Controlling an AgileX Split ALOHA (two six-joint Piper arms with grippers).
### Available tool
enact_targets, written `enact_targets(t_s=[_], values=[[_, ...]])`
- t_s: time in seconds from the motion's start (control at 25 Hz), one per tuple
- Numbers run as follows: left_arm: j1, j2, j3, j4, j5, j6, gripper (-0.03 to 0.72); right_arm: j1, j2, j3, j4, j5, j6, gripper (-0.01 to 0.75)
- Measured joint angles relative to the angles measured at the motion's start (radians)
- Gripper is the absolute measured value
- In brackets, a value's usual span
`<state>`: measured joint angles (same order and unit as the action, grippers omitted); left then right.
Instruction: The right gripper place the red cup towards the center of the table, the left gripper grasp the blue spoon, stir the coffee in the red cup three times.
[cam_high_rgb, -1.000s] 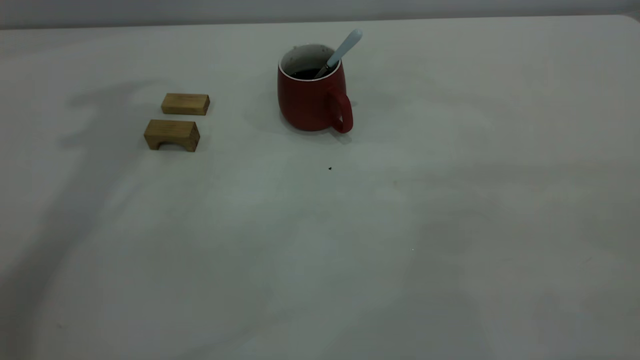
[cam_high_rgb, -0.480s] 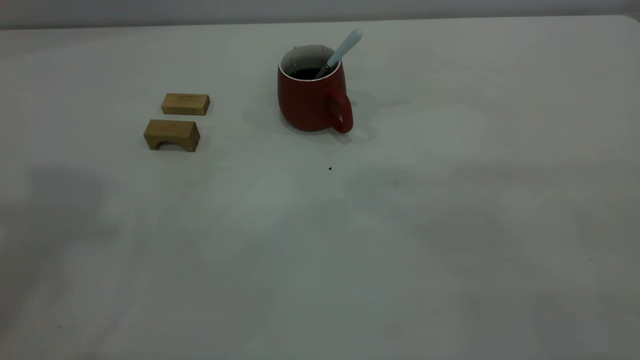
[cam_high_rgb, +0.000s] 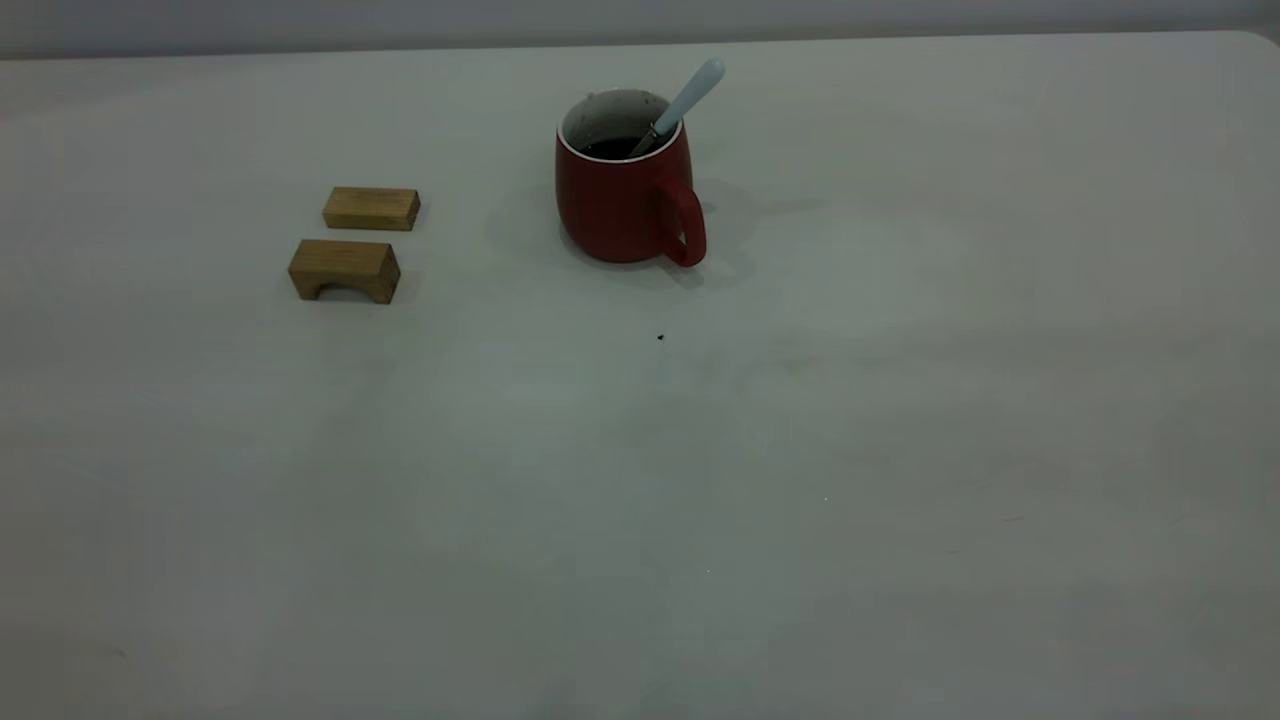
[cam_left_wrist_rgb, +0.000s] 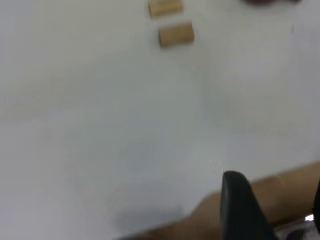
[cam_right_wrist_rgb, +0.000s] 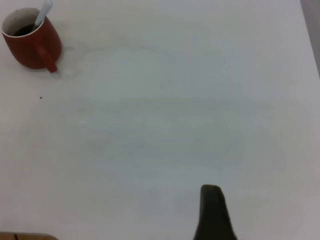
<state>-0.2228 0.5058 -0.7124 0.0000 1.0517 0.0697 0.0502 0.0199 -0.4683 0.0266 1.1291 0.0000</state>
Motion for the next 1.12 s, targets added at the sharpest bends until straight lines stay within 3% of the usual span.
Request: enact_targets(t_s=[0.2,0.48,1.12], values=[[0.053,-0.226,0.185,-0.025,0.015,-0.013,0.423,0.000,0.000,0.000,0.000,0.000,0.000,0.572],[0.190,-0.474,0.225,-0.016,0.065,-0.022,0.423,0.000,0.000,0.000,0.000,0.000,0.000,0.572],[0.193,-0.524,0.225,-0.015,0.076,-0.026,0.423,0.000,-0.001,0.000,0.000,0.000,0.000,0.572]])
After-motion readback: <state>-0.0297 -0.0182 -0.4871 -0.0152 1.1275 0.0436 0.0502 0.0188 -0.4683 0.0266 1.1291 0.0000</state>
